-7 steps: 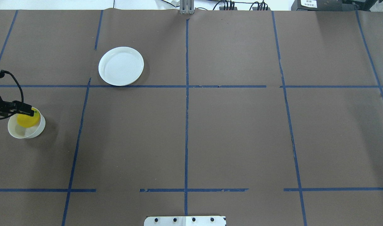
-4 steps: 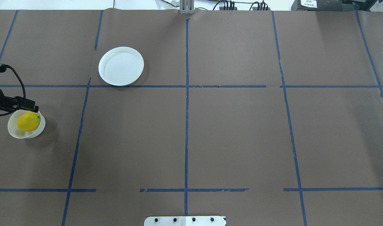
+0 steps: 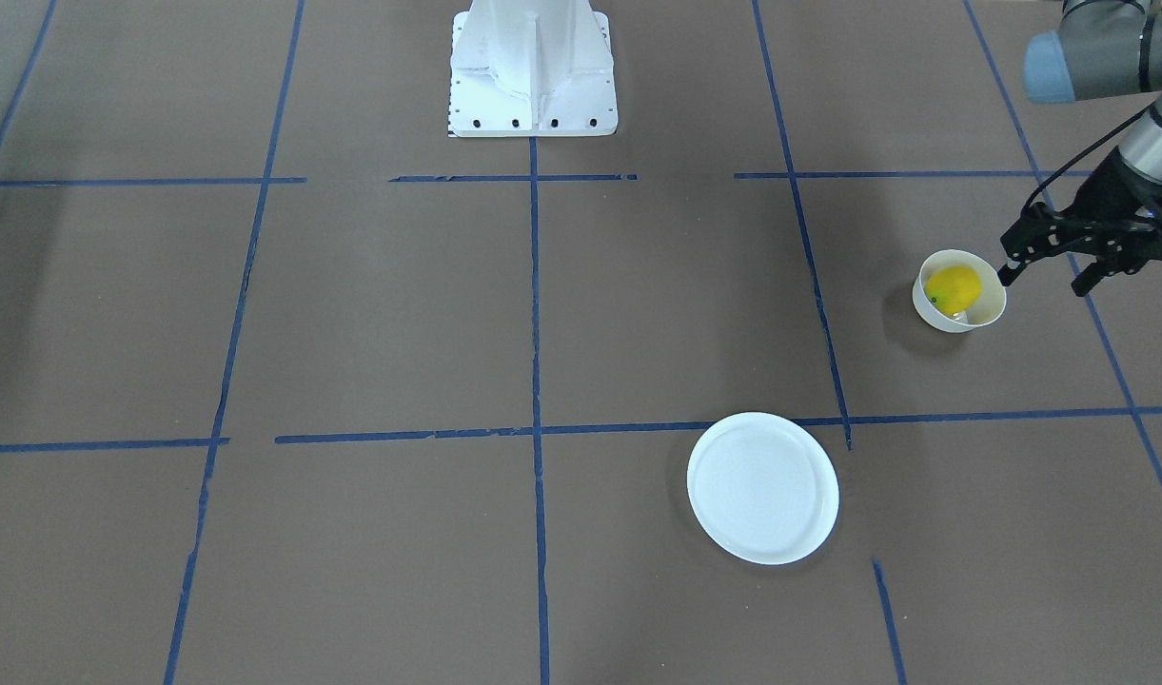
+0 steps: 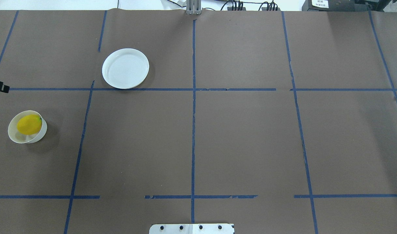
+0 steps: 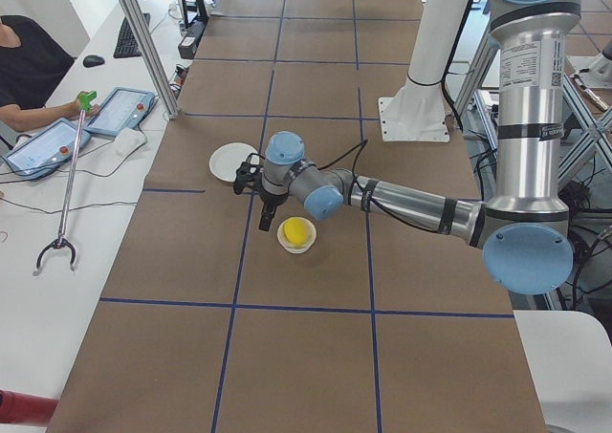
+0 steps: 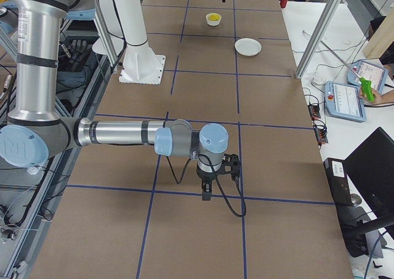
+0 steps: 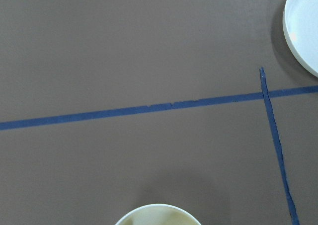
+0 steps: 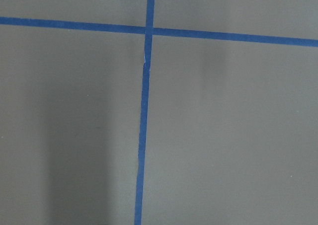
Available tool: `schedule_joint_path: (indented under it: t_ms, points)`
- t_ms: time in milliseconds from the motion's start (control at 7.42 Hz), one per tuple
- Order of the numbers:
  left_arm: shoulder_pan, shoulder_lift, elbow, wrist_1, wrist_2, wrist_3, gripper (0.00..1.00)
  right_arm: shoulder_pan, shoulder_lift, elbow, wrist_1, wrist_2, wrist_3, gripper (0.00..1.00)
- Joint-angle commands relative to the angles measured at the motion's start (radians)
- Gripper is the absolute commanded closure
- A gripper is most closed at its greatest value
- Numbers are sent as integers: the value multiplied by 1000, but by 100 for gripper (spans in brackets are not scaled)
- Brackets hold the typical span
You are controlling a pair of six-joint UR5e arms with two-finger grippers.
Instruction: Move lemon from plate to bowl
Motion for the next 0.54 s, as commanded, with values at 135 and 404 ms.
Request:
schedule_joint_path:
  t_ms: [135, 404]
  points:
    - [-170, -53, 54, 229, -28, 287, 0, 0, 0, 0, 0, 0, 0, 0]
    - [-283, -41, 161, 247, -55, 504, 0, 0, 0, 0, 0, 0, 0, 0]
